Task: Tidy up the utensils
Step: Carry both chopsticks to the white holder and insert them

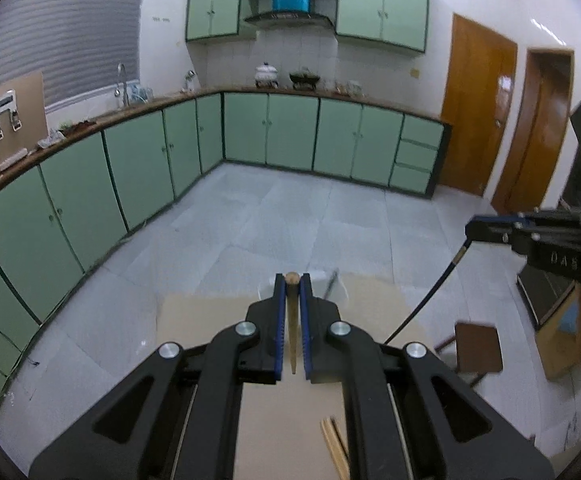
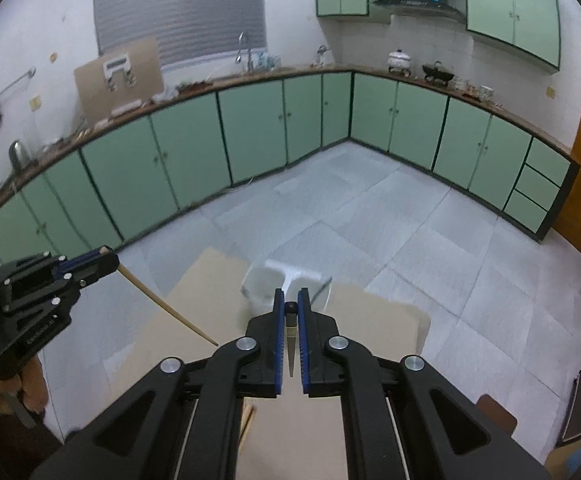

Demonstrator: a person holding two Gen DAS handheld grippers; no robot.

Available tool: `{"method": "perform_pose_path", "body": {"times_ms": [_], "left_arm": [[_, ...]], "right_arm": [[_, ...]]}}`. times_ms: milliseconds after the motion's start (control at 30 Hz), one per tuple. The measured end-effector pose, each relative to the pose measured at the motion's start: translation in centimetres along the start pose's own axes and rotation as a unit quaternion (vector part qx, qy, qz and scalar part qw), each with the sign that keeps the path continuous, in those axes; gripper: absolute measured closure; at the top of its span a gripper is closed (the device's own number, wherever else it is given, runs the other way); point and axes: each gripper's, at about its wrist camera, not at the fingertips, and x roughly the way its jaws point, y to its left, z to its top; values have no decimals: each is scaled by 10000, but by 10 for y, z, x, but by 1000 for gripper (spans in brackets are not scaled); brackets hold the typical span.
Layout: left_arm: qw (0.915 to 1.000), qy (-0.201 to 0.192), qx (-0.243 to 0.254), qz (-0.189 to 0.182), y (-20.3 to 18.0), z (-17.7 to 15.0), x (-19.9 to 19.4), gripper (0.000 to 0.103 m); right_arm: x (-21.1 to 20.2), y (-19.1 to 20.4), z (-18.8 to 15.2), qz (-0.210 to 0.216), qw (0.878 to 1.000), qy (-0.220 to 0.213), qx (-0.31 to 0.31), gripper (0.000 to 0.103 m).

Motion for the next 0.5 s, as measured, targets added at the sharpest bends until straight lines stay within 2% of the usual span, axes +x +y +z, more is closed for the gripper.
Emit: {"method": "perform_pose_path", "body": {"times_ms": [167, 267, 367, 500], "left_arm": [[9991, -305, -283, 64, 8, 42, 28, 97], [9987, -388, -306, 127, 11, 53, 54, 97], [9987, -331, -339, 191, 14, 55, 83, 97], [9989, -57, -436, 187, 23, 38, 134, 97]], "right_arm": [[25, -8, 35, -147, 9996, -222, 105, 97], [44, -14, 48, -222, 9991, -328, 134, 97], [71, -24, 53, -253, 9987, -355, 258, 97], [116, -41, 46, -196, 9983, -190, 508, 97]]}}
